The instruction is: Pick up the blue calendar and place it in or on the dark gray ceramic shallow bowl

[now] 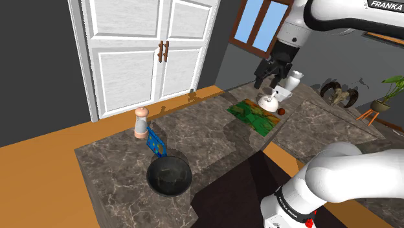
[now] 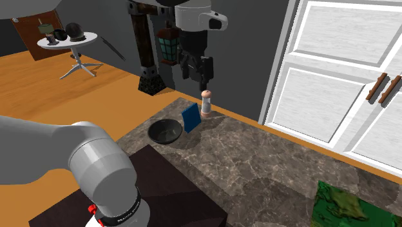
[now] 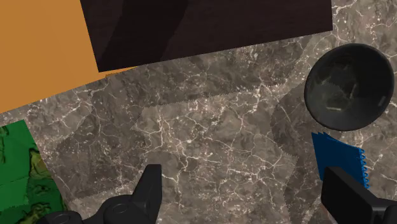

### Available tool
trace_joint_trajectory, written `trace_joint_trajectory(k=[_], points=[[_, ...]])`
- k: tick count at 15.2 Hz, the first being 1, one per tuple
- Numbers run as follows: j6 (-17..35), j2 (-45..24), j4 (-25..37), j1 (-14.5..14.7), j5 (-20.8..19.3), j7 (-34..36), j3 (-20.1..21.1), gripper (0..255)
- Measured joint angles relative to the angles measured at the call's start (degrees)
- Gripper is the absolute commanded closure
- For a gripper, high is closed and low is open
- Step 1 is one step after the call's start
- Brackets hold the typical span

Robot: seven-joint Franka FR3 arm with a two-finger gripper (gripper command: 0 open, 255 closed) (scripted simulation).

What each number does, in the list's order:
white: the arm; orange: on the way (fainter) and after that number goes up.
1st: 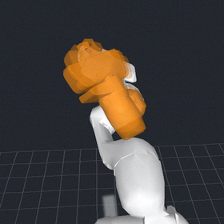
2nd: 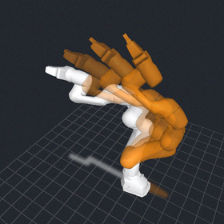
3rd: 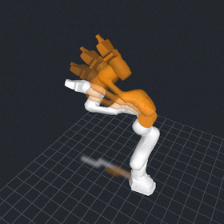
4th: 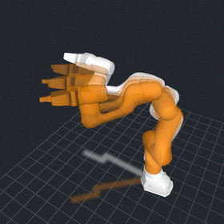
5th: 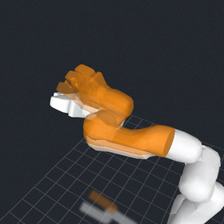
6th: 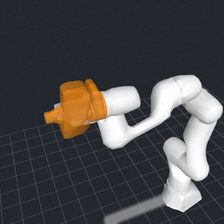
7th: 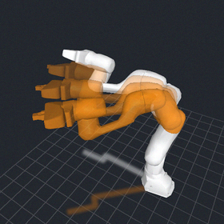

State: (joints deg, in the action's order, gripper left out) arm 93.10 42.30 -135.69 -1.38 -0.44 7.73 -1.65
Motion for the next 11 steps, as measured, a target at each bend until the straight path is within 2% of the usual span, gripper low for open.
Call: trace_joint_trajectory(k=[3,11], points=[[2.03,-1.44,-0.56,0.60,0.50,0.83,1.11,0],[15.23,-11.10,-3.72,3.48,1.78,4.54,6.70,0]])
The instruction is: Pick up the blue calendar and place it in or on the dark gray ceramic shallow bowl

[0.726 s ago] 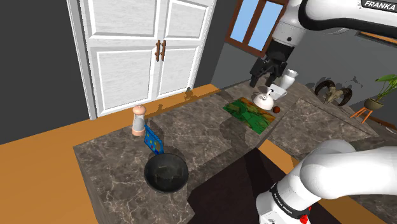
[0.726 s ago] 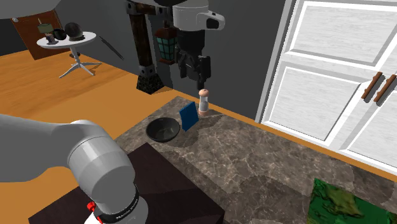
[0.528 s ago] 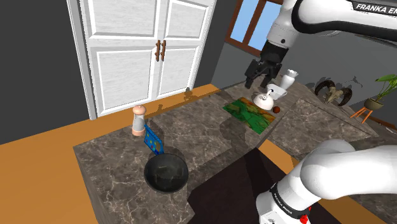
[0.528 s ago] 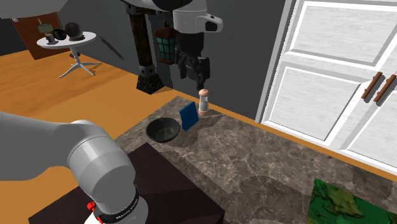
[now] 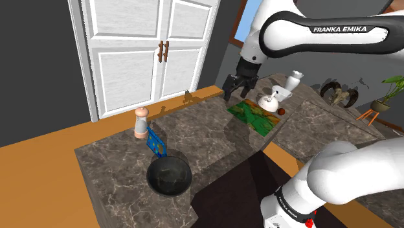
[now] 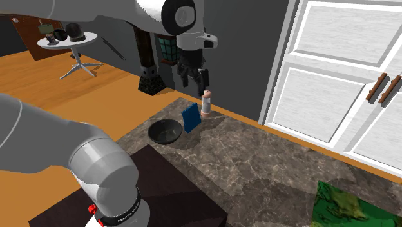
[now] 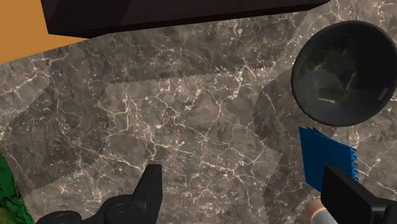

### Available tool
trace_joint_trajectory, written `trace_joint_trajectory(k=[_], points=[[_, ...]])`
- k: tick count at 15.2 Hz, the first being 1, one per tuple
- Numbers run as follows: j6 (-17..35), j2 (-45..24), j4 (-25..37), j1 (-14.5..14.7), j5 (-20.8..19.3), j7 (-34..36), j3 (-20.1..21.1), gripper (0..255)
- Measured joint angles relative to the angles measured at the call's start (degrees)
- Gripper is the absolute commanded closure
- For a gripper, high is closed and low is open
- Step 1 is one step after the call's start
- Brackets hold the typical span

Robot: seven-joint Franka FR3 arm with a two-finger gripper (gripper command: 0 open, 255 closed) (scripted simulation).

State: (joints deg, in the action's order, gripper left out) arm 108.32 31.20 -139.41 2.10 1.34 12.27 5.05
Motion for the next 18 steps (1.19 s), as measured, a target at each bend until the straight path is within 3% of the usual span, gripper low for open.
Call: trace_joint_trajectory(k=[9,18], points=[[13.79,-15.97,2.28,2.28,-1.81,5.77,6.57,0],[23.59,-34.73,10.15,4.19,-9.94,13.81,10.81,0]])
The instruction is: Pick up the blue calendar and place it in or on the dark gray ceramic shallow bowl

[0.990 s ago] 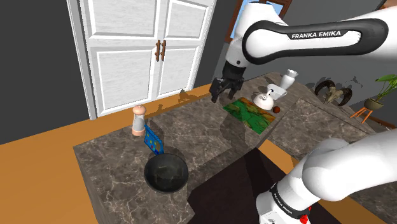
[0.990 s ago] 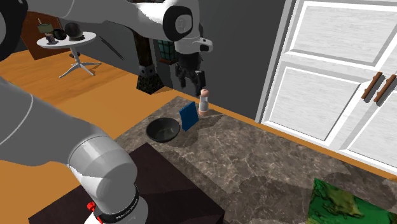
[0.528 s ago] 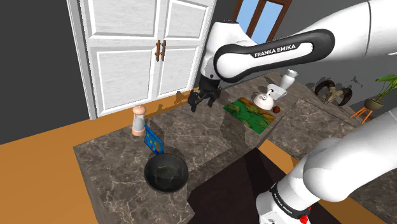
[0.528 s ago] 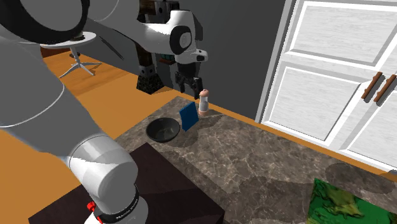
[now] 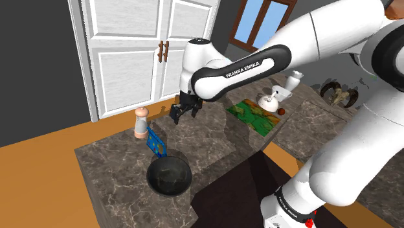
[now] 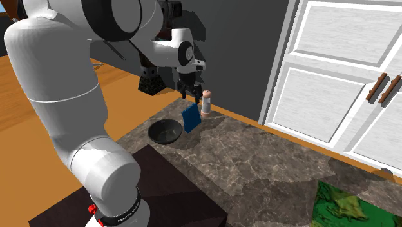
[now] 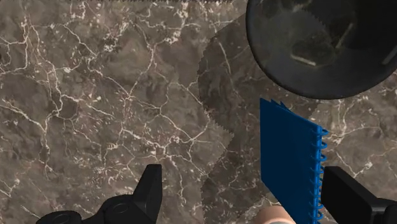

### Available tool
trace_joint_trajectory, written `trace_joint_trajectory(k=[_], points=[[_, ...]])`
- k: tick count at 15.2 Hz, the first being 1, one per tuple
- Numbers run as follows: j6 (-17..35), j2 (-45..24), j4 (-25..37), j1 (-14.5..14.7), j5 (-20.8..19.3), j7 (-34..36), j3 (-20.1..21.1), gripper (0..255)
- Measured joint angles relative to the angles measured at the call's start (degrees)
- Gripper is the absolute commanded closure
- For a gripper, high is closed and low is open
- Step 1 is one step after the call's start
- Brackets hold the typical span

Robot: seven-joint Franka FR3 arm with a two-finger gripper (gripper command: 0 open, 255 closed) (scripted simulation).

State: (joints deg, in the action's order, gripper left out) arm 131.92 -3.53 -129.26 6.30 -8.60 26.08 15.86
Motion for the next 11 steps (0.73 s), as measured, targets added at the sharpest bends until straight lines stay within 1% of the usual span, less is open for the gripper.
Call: trace_joint_trajectory(k=[3,7,11], points=[[1.60,-6.37,4.04,1.47,-3.65,3.10,0.43,0],[3.45,-15.76,10.59,4.03,-8.70,6.65,-0.18,0],[3.37,-24.76,18.65,7.63,-12.60,9.58,-1.18,0]])
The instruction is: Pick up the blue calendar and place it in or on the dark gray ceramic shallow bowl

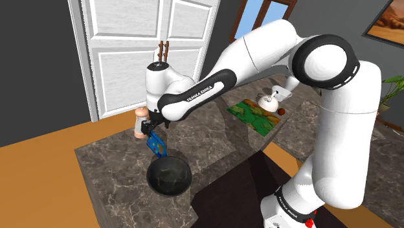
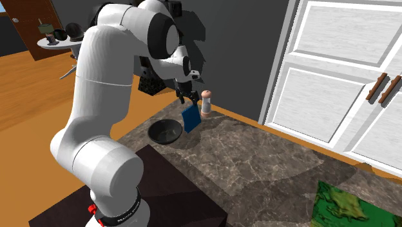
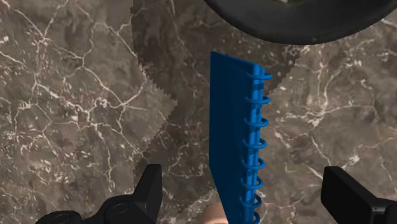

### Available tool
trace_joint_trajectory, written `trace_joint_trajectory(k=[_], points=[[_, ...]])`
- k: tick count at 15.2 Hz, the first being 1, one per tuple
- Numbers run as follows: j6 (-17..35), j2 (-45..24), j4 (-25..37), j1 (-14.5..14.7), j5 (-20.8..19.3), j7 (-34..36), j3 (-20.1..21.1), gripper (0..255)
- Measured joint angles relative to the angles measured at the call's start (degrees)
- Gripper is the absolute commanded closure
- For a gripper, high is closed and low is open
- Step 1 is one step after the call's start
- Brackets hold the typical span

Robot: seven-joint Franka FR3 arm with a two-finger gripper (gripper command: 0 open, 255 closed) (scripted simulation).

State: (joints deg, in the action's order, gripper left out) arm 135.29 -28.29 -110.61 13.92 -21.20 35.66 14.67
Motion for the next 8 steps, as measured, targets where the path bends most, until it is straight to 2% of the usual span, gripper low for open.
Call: trace_joint_trajectory(k=[8], points=[[3.48,-6.04,2.24,1.55,-2.69,1.85,-1.61,0]])
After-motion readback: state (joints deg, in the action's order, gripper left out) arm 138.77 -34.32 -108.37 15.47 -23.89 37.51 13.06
